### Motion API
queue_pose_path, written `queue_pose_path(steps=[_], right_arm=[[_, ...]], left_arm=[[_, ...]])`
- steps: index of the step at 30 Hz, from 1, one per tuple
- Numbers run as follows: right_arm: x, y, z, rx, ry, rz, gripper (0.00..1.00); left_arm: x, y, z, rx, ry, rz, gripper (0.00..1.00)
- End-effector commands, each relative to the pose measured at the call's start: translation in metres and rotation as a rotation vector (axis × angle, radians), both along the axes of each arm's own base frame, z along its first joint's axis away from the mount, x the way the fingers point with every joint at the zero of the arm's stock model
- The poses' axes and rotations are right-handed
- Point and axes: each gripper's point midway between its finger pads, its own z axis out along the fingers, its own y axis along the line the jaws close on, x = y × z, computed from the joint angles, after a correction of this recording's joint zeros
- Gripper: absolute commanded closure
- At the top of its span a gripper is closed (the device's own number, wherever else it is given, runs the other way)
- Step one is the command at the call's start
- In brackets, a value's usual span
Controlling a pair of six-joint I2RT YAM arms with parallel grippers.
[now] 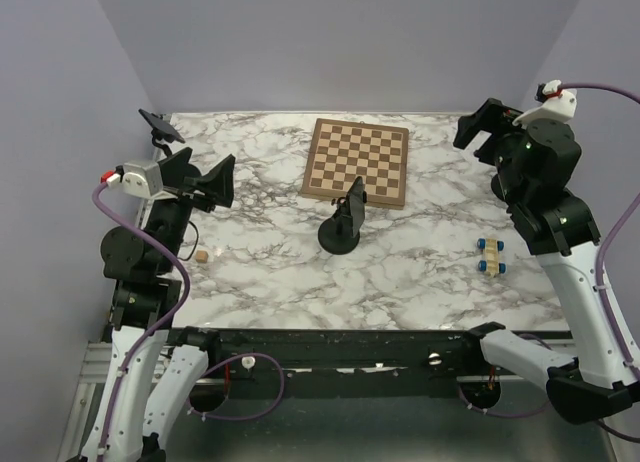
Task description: Remove the phone from the phone stand
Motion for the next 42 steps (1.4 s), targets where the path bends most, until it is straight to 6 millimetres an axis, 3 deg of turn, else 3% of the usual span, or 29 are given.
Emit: queue_pose_path(steps=[1,8,12,17,23,27,32,38,42], right_arm=[[-0.001,-0.003,-0.001,0.013,0.032,-0.025,0.0],[0.002,0.003,-0.009,0.017,0.051,-0.001,0.0],[0.006,0.016,-0.02,0.008,0.085,0.07,0.0],[0.012,0.054,-0.044,-0.009,0.15,0.272,0.0],[0.01,0.119,-0.096,-0.026,0.305,0.603,0.0],[-0.006,0.165,-0.118,-0.076,0.332,0.751,0.0],[-0.03,0.205,-0.133,-0.125,0.327,0.93,0.0],[-0.039,0.217,-0.143,-0.123,0.297,1.019,0.0],[-0.026,0.212,-0.152,-0.122,0.319,0.939,0.0]], left_arm=[[0.001,-0.011,-0.002,-0.003,0.022,-0.063,0.01],[0.006,-0.014,-0.007,-0.012,0.044,-0.076,0.02],[0.013,-0.019,-0.014,-0.029,0.092,-0.096,0.02],[0.027,-0.043,-0.026,-0.005,0.199,-0.216,0.02],[0.041,-0.061,-0.044,0.006,0.307,-0.304,0.02],[0.053,-0.068,-0.057,0.019,0.397,-0.33,0.01],[0.061,-0.085,-0.072,0.042,0.523,-0.429,0.02],[0.062,-0.105,-0.082,0.053,0.601,-0.552,0.01],[0.06,-0.107,-0.083,0.058,0.602,-0.56,0.02]])
